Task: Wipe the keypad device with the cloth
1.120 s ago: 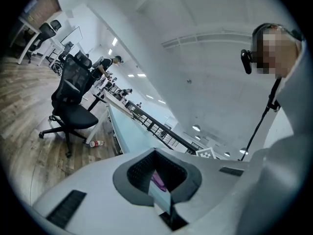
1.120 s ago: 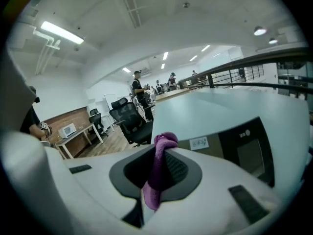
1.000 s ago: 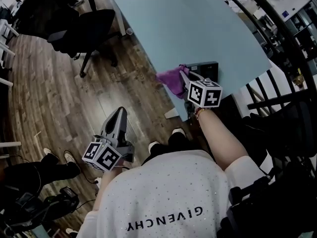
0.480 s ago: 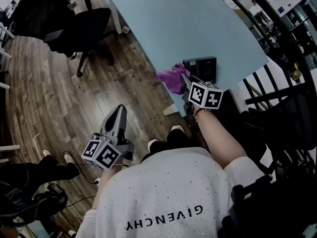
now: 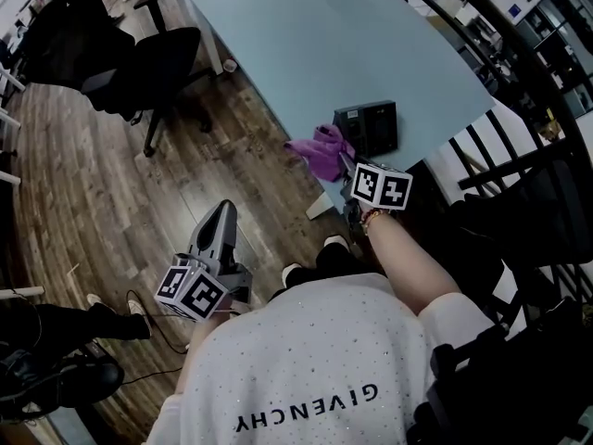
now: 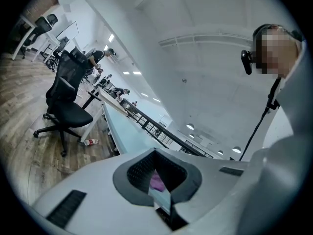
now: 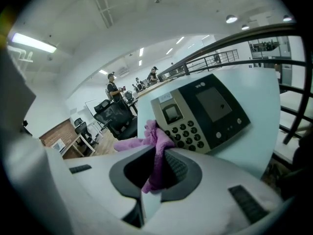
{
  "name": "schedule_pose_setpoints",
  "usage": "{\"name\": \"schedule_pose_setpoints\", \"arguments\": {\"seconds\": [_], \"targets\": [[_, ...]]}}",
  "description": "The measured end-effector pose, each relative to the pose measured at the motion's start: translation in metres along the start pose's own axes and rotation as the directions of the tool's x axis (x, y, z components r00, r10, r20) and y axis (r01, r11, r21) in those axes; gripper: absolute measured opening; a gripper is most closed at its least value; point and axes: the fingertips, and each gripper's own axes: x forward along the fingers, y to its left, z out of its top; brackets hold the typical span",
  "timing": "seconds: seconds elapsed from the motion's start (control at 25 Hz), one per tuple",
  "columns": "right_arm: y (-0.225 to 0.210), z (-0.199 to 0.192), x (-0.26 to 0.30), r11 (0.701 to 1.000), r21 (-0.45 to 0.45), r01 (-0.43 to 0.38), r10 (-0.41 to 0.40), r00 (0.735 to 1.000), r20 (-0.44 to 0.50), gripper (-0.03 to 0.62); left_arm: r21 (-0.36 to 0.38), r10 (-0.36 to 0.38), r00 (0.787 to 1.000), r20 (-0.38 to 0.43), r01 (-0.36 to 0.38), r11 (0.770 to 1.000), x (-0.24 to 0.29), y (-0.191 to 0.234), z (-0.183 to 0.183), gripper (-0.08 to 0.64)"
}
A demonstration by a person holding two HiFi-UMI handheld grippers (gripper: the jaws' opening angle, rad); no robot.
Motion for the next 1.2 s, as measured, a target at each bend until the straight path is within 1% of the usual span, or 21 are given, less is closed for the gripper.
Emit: {"name": "schedule_pose_setpoints", "arguments": {"seconds": [0.4, 0.52, 0.68, 0.76, 0.84, 0.92, 1.04, 1.2], "targets": [[-0.015, -0.027, -0.014, 0.995, 0.086, 0.047, -0.044, 0.998, -0.044, 0.026, -0.007, -0.001, 1.0, 0.009, 0.001, 1.0, -0.009, -0.008, -0.002, 0.0], [-0.017, -0.035, -0.015, 0.995, 0.086, 0.048, -0.043, 0.997, -0.057, 0.026, -0.017, -0.002, 1.0, -0.005, 0.002, 1.0, -0.005, -0.009, -0.006, 0.0], [-0.014, -0.036, -0.02, 0.997, 0.068, 0.04, -0.037, 0.998, -0.052, 0.026, -0.004, -0.024, 0.999, -0.031, 0.024, 1.0, 0.006, -0.017, -0.012, 0.0], [-0.004, -0.025, -0.024, 0.998, 0.055, -0.005, 0.006, 1.0, -0.019, 0.026, -0.018, -0.035, 0.999, -0.039, 0.034, 0.999, 0.015, -0.02, -0.013, 0.0], [0.007, -0.004, -0.031, 0.997, 0.038, -0.066, 0.065, 0.997, 0.035, 0.026, -0.04, -0.049, 0.998, -0.043, 0.047, 0.998, 0.026, -0.024, -0.012, 0.0], [0.011, 0.02, -0.041, 0.994, 0.01, -0.107, 0.106, 0.991, 0.087, 0.026, -0.043, -0.054, 0.997, -0.051, 0.052, 0.998, 0.04, -0.029, -0.012, 0.0], [0.006, 0.06, -0.06, 0.992, -0.037, -0.121, 0.126, 0.978, 0.165, 0.026, -0.033, -0.058, 0.997, -0.059, 0.056, 0.998, 0.062, -0.036, -0.01, 0.0], [-0.02, 0.119, -0.081, 0.993, -0.073, -0.087, 0.104, 0.957, 0.272, 0.026, -0.025, -0.072, 0.997, -0.04, 0.071, 0.997, 0.094, -0.048, 0.001, 0.0]]}}
